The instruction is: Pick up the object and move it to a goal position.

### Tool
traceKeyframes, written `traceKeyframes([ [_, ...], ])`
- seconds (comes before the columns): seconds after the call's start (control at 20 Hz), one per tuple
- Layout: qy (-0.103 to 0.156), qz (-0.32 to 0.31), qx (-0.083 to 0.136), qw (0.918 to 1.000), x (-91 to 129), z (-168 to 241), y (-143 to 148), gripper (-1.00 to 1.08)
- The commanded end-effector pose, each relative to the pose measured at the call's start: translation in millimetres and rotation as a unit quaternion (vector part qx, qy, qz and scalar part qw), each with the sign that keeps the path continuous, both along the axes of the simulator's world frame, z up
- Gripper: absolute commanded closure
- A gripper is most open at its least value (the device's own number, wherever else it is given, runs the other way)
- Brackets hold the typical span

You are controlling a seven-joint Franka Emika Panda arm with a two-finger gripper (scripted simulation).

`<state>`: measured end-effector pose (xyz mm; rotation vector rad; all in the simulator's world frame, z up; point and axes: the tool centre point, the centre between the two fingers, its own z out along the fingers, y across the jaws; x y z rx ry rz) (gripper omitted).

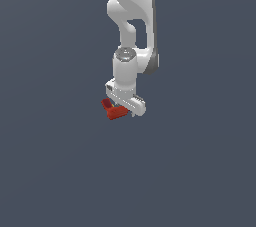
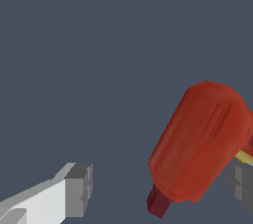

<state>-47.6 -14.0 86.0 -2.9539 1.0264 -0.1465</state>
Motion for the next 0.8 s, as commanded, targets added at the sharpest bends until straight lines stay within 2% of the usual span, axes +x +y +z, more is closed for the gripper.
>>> traceKeyframes([
  [0.0, -0.008, -0.038, 0.000, 0.9993, -7, -7, -3, -1.00],
  [0.35, -0.026, -0.119, -0.001, 0.9925, -23, -22, -10, -1.00],
  [0.75, -0.038, -0.167, -0.001, 0.9852, -33, -29, -16, -1.00],
])
